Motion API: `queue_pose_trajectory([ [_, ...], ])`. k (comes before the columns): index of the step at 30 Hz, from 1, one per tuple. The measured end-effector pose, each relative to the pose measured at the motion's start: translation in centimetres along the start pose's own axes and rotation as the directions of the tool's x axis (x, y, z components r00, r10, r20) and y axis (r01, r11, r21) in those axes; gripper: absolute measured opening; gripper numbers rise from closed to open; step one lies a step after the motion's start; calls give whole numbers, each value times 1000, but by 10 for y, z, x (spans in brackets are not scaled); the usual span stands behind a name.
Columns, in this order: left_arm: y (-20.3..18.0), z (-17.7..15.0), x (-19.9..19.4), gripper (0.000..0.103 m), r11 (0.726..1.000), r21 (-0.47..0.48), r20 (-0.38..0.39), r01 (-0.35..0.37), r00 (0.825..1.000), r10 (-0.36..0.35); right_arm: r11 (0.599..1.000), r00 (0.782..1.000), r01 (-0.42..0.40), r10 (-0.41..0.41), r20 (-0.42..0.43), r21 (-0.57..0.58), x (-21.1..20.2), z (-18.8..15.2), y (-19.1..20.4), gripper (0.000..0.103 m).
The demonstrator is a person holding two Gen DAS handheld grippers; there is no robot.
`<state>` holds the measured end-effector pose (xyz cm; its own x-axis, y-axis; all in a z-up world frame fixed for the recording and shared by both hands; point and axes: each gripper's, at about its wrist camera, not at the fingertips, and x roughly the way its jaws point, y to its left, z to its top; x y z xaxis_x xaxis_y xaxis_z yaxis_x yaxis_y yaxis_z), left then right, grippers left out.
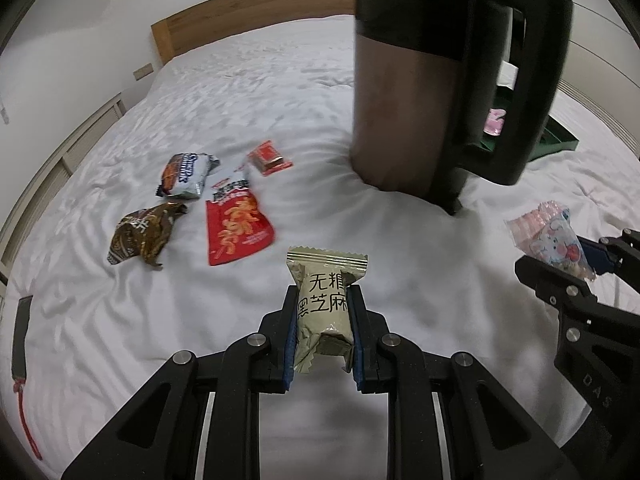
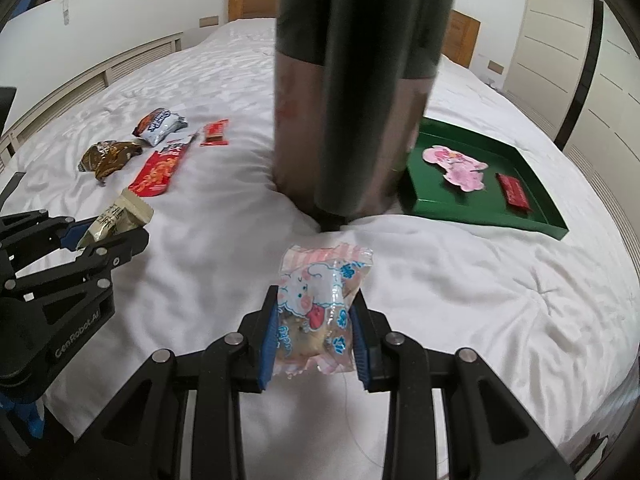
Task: Organize snacks
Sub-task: 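Carry the beige packet with the left tool while the right tool carries the printed bag over the tray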
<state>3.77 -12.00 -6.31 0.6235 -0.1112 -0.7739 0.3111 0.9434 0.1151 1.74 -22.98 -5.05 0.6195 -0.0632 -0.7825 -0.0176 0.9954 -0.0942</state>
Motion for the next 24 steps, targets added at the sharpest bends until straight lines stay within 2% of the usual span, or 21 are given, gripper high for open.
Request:
queue_pose_trajectory([
  [5, -21, 0, -7, 18, 998, 24, 7, 64, 998, -64, 1000, 1000, 10, -10, 2, 26, -1, -3, -16, 100],
  [11, -66, 6, -23, 18, 980, 120, 29, 157, 986, -162, 995, 998, 58, -59, 2, 85, -2, -7, -54, 100],
  [18, -123, 20, -29, 18, 936, 220, 12, 273, 959, -283, 973, 988, 152, -157, 13, 174, -7, -8, -124, 100],
  [24, -166, 40, -29, 18, 896, 269, 6, 354, 929, -369, 941, 967, 242, -253, 14, 237, -15, -9, -189, 100],
])
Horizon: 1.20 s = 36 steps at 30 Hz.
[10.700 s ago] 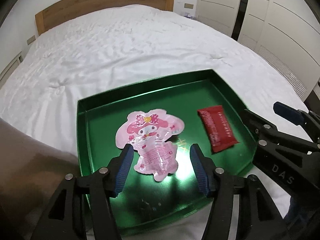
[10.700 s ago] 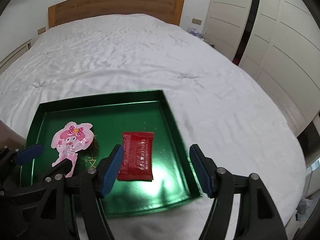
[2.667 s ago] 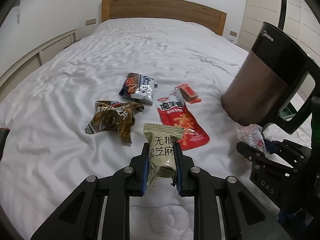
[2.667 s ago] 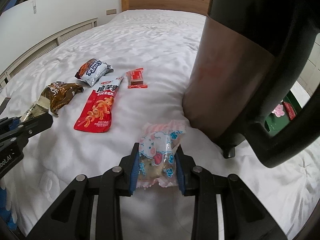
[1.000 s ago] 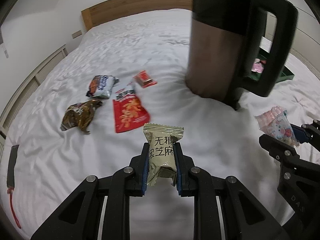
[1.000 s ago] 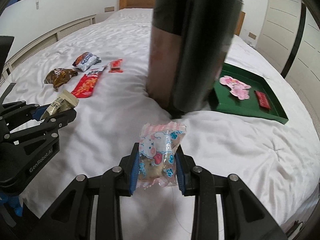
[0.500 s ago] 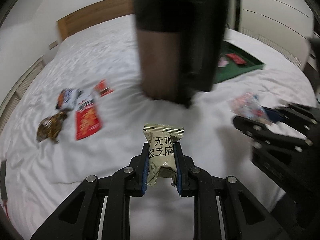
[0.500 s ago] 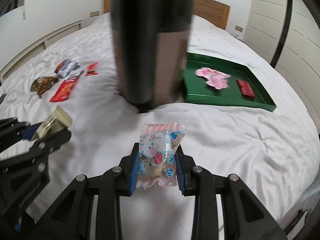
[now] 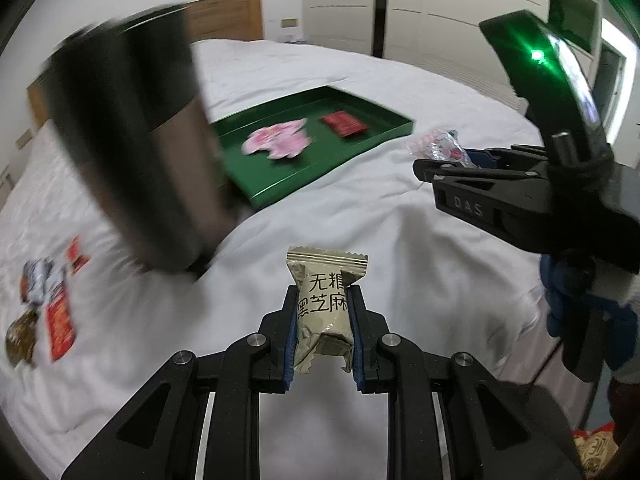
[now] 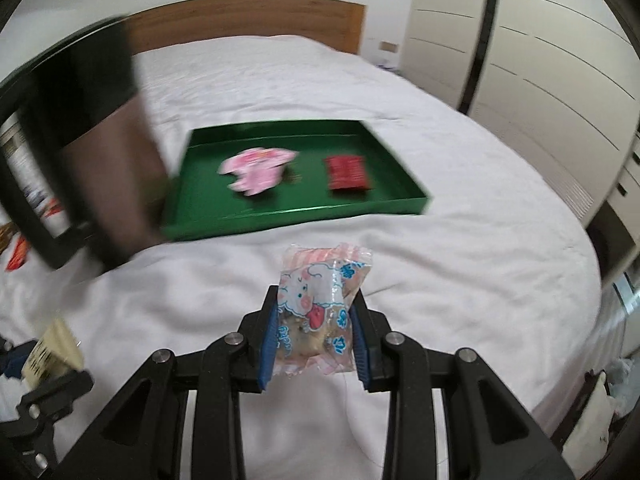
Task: Organize snacks
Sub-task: 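Carry the beige packet with the left tool while the right tool carries the printed bag over the tray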
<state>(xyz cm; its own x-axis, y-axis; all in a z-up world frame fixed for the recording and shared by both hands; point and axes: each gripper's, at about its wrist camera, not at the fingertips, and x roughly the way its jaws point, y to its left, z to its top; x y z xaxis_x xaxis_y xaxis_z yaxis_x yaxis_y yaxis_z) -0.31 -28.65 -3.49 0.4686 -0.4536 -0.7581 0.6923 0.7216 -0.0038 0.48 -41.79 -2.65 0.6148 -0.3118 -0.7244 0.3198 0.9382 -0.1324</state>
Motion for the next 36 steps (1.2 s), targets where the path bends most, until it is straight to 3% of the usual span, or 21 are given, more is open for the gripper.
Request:
queue_pose_trajectory([
  [4, -17, 29, 14, 18, 1000, 16, 32, 25, 999, -25, 999, 999, 32, -32, 14, 21, 10, 12, -30, 100],
  [9, -20, 73, 40, 18, 1000, -14, 77, 7, 997, -6, 999, 998, 11, -13, 54, 46, 27, 41, -56, 100],
  [14, 2, 112, 76, 18, 992, -106, 98, -66, 992, 76, 999, 998, -4, 1, 64, 43, 59, 76, -69, 100],
  [19, 30, 135, 115, 18, 962, -184, 58, -201, 975, 214, 999, 998, -17, 15, 53, 51, 102, 104, -74, 100],
  [25, 51, 140, 154, 18, 938, -217, 23, -270, 959, 282, 1000, 1000, -5, 5, 11, 25, 148, 115, -70, 100],
  [32, 57, 131, 183, 19, 936, -242, -19, -256, 966, 260, 1000, 998, 13, -13, -62, 14, 188, 107, -63, 100],
  [36, 59, 128, 194, 19, 935, -259, -33, -243, 969, 243, 998, 999, -22, 24, -42, 51, 196, 103, -64, 100],
])
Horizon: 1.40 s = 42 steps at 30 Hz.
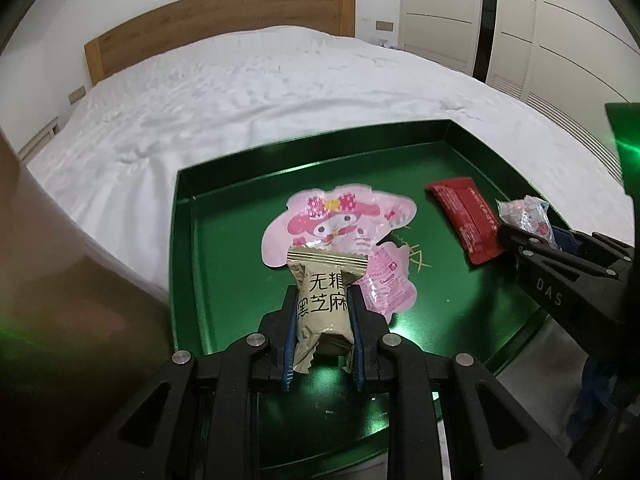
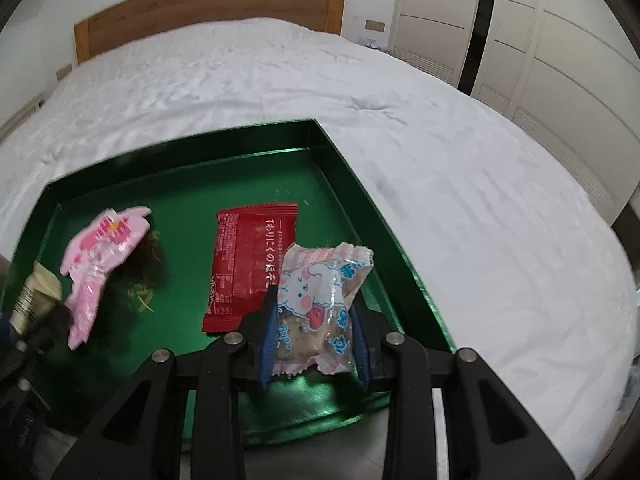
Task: Organize snacks
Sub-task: 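Carry the beige packet with the left tool while the right tool carries the printed bag over the tray, then open the left tool over the tray while the right tool releases the printed bag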
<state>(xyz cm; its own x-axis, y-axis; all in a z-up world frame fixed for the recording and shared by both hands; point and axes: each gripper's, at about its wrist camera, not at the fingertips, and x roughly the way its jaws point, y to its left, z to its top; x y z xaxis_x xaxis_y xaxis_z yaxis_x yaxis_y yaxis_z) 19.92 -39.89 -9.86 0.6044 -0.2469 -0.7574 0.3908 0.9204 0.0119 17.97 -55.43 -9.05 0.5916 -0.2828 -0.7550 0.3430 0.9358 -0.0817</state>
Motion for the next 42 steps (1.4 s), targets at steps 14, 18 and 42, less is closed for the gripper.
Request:
queue_pose_trajectory([
  [14, -4, 2, 7, 35, 1000, -4, -22, 13, 1000, -13, 999, 998, -39, 39, 48, -3, 6, 2, 9, 103],
  [18, -5, 2, 6, 41, 1000, -3, -25, 8, 1000, -8, 999, 998, -32, 32, 49, -7, 4, 2, 10, 103],
  [42, -26, -1, -59, 56, 997, 57, 44, 57, 997, -60, 998, 995, 58, -57, 79, -19, -78, -13, -14, 103],
])
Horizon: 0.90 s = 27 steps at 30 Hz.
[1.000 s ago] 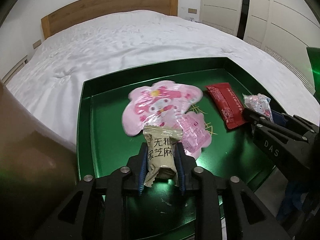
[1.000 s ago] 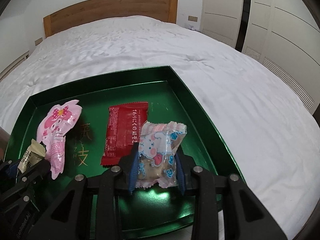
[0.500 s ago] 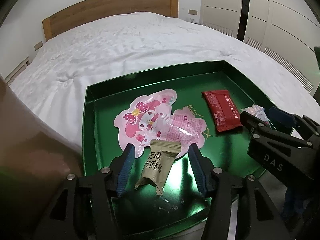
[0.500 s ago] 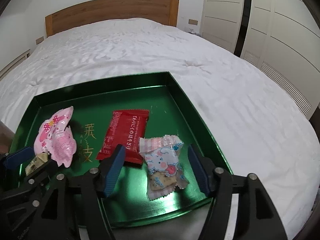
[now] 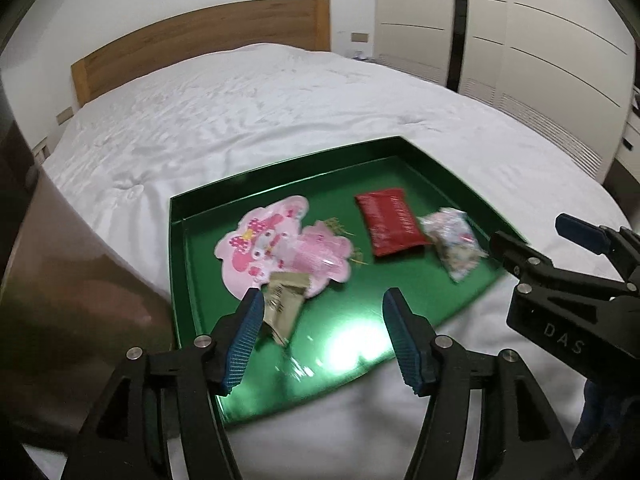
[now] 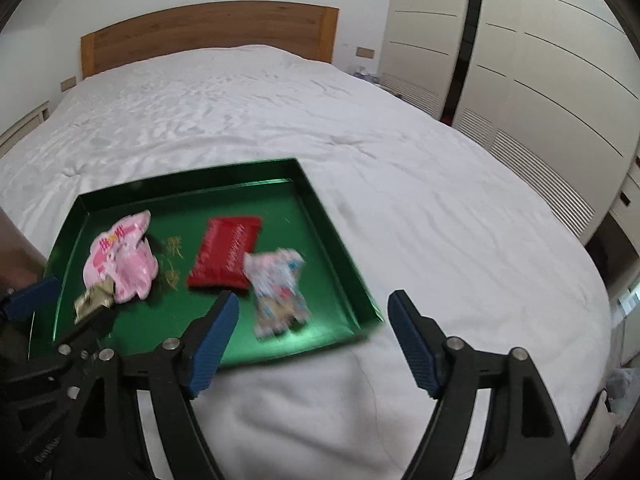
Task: Organize snacks
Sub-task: 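Open the left tool over the tray while the right tool releases the printed bag, then move both open tools back toward the remaining snacks on the bed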
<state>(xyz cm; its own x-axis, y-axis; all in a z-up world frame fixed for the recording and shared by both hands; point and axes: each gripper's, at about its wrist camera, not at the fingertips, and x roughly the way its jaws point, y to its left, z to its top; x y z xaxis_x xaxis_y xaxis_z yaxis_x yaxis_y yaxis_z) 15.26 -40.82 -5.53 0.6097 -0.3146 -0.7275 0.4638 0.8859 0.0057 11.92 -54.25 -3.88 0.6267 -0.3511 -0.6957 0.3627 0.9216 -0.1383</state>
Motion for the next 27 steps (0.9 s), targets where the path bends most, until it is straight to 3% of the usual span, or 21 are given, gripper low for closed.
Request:
queue_pose_trajectory([
  [13, -8, -41, -81, 57, 994, 65, 10, 89, 996, -90, 1000, 1000, -1, 1, 1, 28, -77, -38, -6, 103],
  [21, 15, -77, -137, 57, 994, 82, 2, 74, 997, -75, 999, 999, -44, 44, -17, 10, -127, -73, 25, 103],
  [27, 54, -99, -174, 57, 997, 74, 9, 32, 999, -32, 995, 996, -85, 86, -20, 45, -166, -96, 42, 103],
])
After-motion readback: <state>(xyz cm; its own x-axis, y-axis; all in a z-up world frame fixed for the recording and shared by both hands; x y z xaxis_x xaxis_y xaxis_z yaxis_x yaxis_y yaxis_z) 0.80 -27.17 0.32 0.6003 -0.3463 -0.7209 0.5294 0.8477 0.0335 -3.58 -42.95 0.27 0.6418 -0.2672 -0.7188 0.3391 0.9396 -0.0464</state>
